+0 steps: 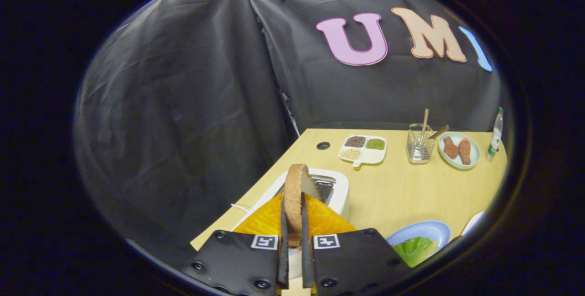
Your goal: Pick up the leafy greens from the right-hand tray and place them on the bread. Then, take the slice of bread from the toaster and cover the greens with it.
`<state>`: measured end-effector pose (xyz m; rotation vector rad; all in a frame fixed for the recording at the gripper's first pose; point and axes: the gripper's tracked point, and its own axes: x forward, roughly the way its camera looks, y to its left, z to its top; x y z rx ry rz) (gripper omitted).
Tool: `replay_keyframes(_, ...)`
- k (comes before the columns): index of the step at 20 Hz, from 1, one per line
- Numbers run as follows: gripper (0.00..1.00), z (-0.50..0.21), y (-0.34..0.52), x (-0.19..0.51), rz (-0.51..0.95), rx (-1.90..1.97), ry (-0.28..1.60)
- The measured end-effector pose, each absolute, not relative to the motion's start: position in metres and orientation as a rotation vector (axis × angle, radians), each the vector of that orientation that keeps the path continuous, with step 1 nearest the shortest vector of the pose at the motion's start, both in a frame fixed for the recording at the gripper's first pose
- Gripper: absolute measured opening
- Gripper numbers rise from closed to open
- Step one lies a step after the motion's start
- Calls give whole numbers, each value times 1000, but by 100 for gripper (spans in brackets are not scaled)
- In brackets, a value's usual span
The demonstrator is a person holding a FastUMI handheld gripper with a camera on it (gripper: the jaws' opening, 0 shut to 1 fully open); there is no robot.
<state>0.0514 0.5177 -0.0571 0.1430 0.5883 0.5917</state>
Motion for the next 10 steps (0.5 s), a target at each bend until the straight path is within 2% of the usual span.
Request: replay_keyframes(10, 14, -7, 479, 49, 596, 254, 497)
